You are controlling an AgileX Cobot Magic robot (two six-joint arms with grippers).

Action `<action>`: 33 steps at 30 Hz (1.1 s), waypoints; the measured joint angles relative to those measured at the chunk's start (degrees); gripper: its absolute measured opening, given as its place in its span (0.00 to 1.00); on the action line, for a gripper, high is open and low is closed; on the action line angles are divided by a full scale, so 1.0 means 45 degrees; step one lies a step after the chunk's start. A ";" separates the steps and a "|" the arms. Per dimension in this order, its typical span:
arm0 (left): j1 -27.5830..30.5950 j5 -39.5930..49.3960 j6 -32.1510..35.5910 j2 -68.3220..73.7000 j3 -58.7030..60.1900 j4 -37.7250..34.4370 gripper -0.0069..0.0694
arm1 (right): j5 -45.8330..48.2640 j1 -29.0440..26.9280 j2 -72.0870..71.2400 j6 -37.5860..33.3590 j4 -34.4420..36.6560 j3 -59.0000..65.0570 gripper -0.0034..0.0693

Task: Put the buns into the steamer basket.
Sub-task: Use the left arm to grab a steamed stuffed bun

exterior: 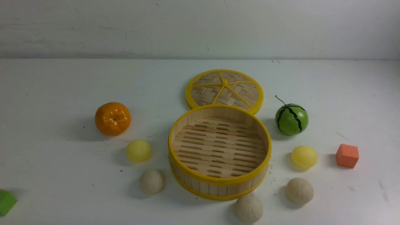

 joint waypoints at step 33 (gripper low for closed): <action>0.0000 -0.1787 -0.1650 0.0000 0.0000 -0.2746 0.40 | 0.0000 0.0000 0.0000 0.0000 0.0000 0.0000 0.38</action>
